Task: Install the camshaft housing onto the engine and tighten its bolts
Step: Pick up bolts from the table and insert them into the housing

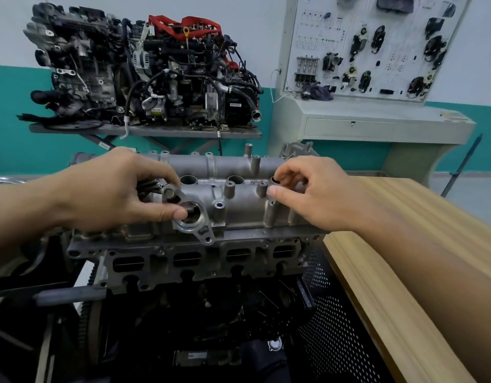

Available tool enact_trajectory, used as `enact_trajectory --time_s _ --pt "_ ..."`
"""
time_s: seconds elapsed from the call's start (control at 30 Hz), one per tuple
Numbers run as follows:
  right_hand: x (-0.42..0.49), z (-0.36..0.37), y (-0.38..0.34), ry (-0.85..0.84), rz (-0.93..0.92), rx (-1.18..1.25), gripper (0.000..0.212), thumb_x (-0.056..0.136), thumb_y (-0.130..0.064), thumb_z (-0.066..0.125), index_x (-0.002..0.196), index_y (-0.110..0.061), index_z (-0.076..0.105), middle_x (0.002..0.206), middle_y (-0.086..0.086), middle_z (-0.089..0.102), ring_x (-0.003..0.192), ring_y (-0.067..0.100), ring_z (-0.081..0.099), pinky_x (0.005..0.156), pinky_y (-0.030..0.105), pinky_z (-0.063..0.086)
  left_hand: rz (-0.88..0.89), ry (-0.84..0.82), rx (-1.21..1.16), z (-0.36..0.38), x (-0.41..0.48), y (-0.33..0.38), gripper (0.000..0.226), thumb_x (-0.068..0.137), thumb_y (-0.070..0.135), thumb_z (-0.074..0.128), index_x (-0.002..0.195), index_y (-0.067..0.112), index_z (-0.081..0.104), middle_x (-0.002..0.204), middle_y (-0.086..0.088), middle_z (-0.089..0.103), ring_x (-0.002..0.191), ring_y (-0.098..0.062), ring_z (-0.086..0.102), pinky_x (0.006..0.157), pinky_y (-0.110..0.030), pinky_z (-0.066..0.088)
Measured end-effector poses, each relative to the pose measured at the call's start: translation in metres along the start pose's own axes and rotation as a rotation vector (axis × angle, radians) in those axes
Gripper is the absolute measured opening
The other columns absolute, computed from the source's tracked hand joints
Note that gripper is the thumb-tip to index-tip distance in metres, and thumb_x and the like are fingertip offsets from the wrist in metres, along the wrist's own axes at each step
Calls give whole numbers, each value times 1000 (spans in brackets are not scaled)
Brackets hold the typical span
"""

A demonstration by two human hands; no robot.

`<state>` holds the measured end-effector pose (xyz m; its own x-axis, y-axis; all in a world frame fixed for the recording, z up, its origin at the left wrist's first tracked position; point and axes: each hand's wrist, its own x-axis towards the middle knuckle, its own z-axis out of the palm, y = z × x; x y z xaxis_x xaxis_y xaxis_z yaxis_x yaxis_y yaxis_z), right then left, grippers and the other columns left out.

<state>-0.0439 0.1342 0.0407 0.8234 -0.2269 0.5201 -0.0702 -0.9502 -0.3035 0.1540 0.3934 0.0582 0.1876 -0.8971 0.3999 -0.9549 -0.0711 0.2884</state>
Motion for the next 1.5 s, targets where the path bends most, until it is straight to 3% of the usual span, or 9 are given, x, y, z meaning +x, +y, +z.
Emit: enact_trajectory --time_s 0.2,0.43,0.67,0.77,0.87,1.07,1.17,1.3,1.5 --pt "1 -15 -3 -252 10 0 13 93 -28 69 102 -22 74 82 -12 70 76 2 65 68 15 51 -14 6 -22 2 -1 -2 44 64 73 73 96 42 69 54 14 64 44 -7 58 50 -4 39" --pt "23 -29 -17 -493 -144 -369 23 100 -39 54 83 -27 61 64 -8 59 59 7 54 56 25 37 -26 -17 -49 1 0 1 32 67 63 76 89 39 71 56 13 66 43 -8 58 44 -9 39" --pt "33 -28 -27 -415 -126 -615 73 93 -73 28 55 -16 50 50 -3 50 48 11 48 49 27 31 -88 -36 -61 0 0 3 34 68 67 73 88 40 69 55 4 65 42 -10 53 46 -11 37" --pt "37 -38 -29 -427 -106 -567 63 86 -78 31 67 -24 58 61 -7 59 58 9 55 55 30 43 -102 -45 -71 -1 -1 4 39 67 69 71 91 39 68 55 -2 64 41 -10 49 46 -13 36" --pt "37 -37 -28 -558 -116 -485 35 97 -52 49 76 -26 60 69 -9 61 65 7 57 64 32 47 -81 -39 -69 -1 0 4 39 68 66 71 91 35 71 54 3 64 41 -8 51 47 -12 37" --pt "38 -23 -25 -508 -95 -534 65 102 -57 33 54 -14 45 49 -2 44 44 14 42 48 27 29 -77 -26 -40 0 0 6 43 67 64 73 95 31 72 57 18 65 48 -3 58 50 -9 38" --pt "41 -26 -28 -498 -81 -544 69 94 -70 29 56 -15 50 51 -3 51 47 13 48 49 28 34 -78 -30 -30 -1 0 8 42 68 61 75 97 29 72 60 34 61 50 7 57 53 -5 39" --pt "43 -28 -30 -604 -115 -505 40 99 -48 48 72 -22 62 65 -5 61 61 13 58 56 31 42 -106 -46 -17 -1 0 9 43 66 67 71 93 33 72 54 16 63 42 -4 52 49 -12 39" --pt "39 -20 -35 -452 -42 -617 70 98 -68 28 51 -18 42 50 -5 45 47 12 45 49 27 31 -154 -47 -52 -8 4 9 42 60 71 73 86 40 70 69 23 65 58 0 59 51 -18 39"
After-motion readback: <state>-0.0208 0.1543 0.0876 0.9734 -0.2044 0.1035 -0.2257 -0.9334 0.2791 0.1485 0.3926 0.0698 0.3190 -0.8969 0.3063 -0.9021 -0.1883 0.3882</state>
